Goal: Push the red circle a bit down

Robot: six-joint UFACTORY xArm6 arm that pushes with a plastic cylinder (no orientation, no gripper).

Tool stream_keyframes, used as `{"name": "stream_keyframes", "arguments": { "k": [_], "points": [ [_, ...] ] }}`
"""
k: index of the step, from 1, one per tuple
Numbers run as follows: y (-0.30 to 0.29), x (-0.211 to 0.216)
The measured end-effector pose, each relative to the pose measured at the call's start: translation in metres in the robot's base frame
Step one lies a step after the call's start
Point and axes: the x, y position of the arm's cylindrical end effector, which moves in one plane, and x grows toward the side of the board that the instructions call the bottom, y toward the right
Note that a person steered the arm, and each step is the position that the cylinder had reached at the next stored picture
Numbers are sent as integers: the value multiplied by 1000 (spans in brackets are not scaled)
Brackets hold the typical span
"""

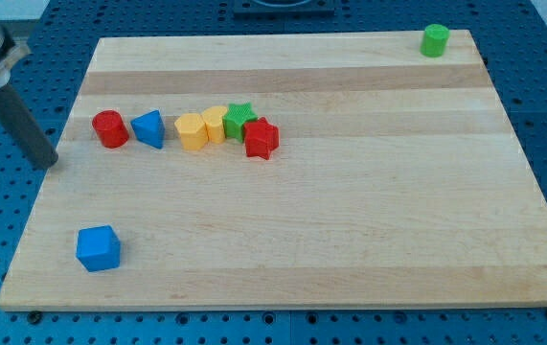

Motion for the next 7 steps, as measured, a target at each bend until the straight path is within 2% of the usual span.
{"name": "stream_keyframes", "arguments": {
  "k": [1,2,3,6,7],
  "points": [
    [1,-38],
    [19,-59],
    [54,-63],
    [99,-63],
    [100,-51]
  ]
}}
